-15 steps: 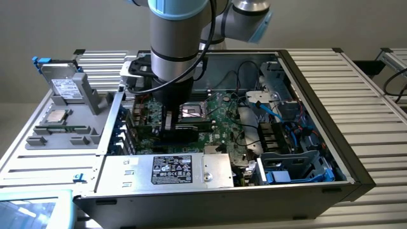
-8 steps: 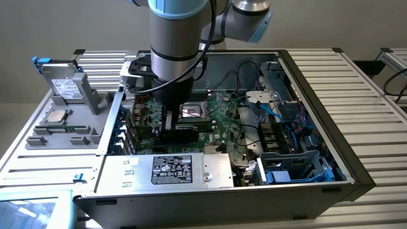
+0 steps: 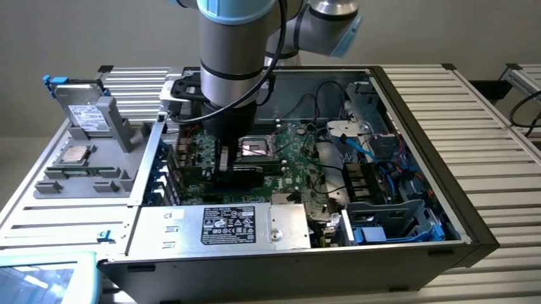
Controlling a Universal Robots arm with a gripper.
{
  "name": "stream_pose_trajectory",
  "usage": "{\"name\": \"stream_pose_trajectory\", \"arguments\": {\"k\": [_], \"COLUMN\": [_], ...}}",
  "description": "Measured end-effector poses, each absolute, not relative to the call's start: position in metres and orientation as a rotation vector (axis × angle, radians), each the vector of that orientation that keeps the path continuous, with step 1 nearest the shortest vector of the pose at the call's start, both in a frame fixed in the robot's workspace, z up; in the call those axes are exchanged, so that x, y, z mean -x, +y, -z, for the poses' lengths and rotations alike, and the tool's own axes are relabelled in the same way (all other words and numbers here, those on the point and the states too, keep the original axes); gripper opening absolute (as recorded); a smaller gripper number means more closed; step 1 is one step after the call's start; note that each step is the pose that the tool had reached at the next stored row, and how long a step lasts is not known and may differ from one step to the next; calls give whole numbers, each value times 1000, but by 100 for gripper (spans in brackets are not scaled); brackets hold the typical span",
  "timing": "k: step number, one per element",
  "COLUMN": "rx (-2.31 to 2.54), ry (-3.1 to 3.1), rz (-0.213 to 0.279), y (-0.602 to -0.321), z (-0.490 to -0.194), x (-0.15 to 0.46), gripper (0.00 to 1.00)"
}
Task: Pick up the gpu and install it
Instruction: 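Pick up the gpu and move the gpu toward the slot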
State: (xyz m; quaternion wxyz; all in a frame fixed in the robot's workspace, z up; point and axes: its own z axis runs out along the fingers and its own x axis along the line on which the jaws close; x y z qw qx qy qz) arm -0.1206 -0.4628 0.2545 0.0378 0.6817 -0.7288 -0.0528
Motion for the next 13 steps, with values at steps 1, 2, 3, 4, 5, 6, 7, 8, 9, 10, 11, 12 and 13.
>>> {"name": "stream_pose_trajectory", "arguments": {"k": [1, 2, 3, 4, 5, 6, 7, 8, 9, 10, 11, 12, 13], "rx": [-2091, -2091, -2090, -2090, -2090, -2090, -2090, -2090, -2090, -2090, -2092, -2094, -2095], "ry": [-2236, -2235, -2235, -2235, -2234, -2234, -2234, -2234, -2234, -2234, -2234, -2235, -2237], "rz": [161, 160, 159, 159, 157, 157, 157, 157, 157, 158, 160, 164, 168], "y": [-463, -463, -463, -463, -463, -463, -463, -463, -463, -463, -463, -463, -463], "z": [-254, -255, -254, -254, -254, -254, -254, -254, -254, -254, -255, -254, -255], "x": [121, 121, 121, 121, 121, 121, 121, 121, 121, 121, 121, 121, 121], "gripper": [28, 28, 28, 28, 28, 28, 28, 28, 28, 28, 28, 28, 28]}}
